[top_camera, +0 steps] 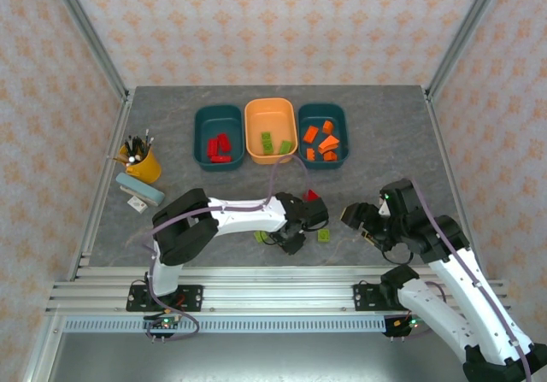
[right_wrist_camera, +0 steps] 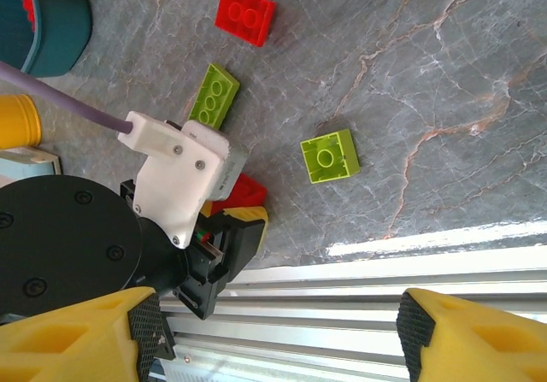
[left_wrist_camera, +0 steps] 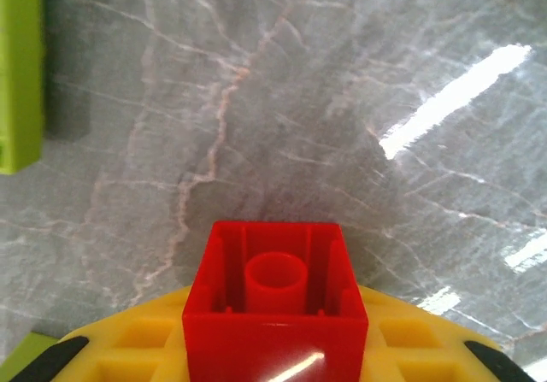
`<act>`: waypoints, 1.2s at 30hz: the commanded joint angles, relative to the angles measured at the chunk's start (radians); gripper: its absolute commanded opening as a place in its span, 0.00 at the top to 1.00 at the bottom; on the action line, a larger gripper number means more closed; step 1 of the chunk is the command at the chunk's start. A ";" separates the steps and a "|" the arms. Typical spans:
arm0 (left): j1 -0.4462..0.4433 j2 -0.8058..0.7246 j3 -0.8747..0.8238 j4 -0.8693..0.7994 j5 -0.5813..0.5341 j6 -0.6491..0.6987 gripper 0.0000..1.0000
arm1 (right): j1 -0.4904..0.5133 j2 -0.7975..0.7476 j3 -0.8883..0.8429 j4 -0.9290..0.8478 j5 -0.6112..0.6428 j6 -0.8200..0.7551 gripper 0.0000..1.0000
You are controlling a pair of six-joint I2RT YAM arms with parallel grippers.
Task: Sort the legos into containers by color
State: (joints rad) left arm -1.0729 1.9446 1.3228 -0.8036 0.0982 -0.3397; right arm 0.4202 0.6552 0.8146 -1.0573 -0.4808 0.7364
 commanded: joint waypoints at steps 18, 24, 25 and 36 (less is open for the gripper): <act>0.722 -0.219 0.207 -0.142 0.076 -0.058 0.71 | 0.116 0.476 0.267 0.501 -0.128 -0.069 0.25; 0.840 -0.051 0.314 -0.100 0.100 -0.046 0.71 | 0.161 0.710 0.403 0.673 -0.020 -0.050 0.25; 0.845 -0.026 0.335 -0.101 0.101 -0.042 0.71 | 0.161 0.739 0.425 0.694 -0.010 -0.045 0.25; 0.856 0.196 0.497 -0.122 0.132 -0.037 0.71 | 0.175 0.974 0.651 0.651 0.020 -0.094 0.26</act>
State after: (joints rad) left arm -0.2161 2.1277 1.7691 -0.8993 0.2153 -0.3912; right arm 0.5842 1.6066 1.4239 -0.4183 -0.4892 0.6693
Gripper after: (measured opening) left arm 0.346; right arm 0.744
